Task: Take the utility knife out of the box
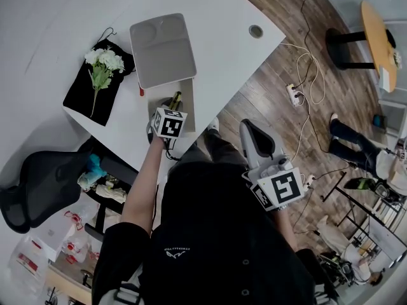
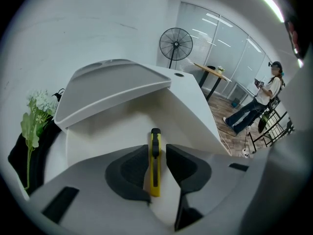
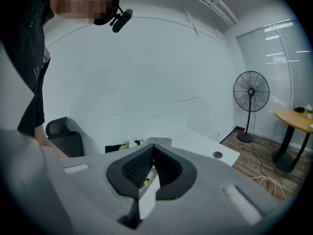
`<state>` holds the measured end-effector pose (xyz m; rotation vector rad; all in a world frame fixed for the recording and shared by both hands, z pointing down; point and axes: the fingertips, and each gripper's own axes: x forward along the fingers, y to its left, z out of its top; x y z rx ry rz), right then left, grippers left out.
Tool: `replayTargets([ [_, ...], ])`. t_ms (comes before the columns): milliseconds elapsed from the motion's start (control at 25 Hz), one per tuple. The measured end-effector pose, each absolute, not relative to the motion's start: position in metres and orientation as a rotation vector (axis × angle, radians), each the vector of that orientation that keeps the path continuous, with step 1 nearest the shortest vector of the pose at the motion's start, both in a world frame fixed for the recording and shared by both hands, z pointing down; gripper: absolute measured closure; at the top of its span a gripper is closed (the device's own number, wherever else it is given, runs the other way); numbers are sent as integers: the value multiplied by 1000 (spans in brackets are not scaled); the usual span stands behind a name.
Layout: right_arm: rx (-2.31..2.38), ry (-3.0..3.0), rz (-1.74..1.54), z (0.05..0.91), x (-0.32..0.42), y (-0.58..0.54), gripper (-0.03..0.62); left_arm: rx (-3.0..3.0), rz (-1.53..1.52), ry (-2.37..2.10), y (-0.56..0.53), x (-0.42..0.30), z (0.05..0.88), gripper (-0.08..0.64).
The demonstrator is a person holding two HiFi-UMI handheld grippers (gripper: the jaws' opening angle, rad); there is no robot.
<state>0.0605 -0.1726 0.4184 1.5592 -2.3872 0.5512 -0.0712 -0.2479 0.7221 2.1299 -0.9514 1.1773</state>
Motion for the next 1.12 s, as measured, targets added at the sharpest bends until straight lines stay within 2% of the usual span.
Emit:
replayTargets([
  [400, 1568, -2381, 547, 418, 62, -172, 588, 2116, 1246, -974, -248, -71, 725, 463],
  [520, 1565, -2383, 541, 418, 60, -171, 588, 2111, 1231, -983, -248, -72, 725, 495],
  [680, 1568, -2381, 540, 418, 62, -170, 588, 2104, 1225, -993, -248, -72, 725, 500],
  [1120, 1549, -2402, 539, 417, 63, -170, 588, 2120, 1085, -1085, -249, -78, 698, 500],
])
